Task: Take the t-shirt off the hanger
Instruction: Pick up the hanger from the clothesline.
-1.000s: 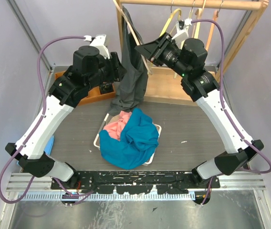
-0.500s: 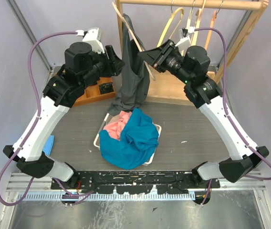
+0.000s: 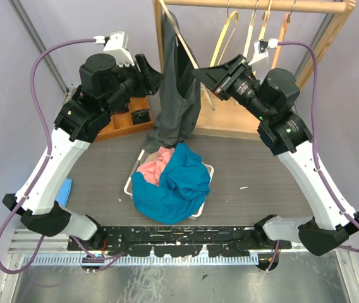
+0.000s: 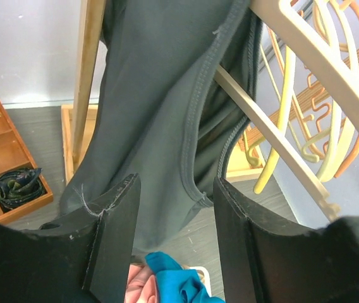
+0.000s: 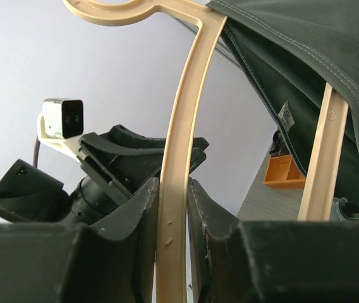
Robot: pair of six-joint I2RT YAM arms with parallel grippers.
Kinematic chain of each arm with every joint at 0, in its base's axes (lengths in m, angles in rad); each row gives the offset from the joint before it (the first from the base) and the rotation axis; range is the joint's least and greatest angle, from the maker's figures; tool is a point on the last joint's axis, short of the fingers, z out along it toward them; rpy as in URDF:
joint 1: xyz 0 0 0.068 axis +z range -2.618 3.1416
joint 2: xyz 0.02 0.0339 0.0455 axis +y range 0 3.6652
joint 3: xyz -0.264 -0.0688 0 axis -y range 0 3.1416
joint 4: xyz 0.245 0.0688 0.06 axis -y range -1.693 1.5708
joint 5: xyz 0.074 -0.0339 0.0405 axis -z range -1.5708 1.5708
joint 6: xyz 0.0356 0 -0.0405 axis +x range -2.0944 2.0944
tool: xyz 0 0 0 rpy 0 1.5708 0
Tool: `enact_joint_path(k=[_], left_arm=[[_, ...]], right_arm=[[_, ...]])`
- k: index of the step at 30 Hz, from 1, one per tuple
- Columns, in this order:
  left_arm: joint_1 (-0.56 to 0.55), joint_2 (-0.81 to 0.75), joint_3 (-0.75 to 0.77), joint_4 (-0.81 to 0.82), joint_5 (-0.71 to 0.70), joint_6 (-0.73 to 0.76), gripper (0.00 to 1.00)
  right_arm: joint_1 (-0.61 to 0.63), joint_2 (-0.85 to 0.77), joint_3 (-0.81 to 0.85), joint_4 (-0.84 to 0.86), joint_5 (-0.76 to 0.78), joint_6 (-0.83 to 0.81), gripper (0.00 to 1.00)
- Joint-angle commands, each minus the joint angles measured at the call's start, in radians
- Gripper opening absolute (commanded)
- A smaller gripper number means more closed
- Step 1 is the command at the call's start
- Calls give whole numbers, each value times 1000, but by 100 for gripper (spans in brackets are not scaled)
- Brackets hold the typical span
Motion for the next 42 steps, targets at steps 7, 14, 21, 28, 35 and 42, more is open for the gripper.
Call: enact_joint_path(k=[7,14,21,28,35,42], left_arm=[[8,40,38,143,107,25,58],[7,104,77,198,191,68,60],[7,158,132,232,234,59,61],[6,186,143,258,291,30,61],[3,192,113,304,343,-1,61],[2,216,120,290,296,11,56]], right_arm=[[6,-157,-44,44,55,-29,24],[6,-220,-95,44,50,-33,23],[6,-265,-137,45,52,-27,23],[6,-284,-158,51,53,-14,23],[5,-281,-169,63,46,-5,23],[6,-275,-171,78,30,5,23]])
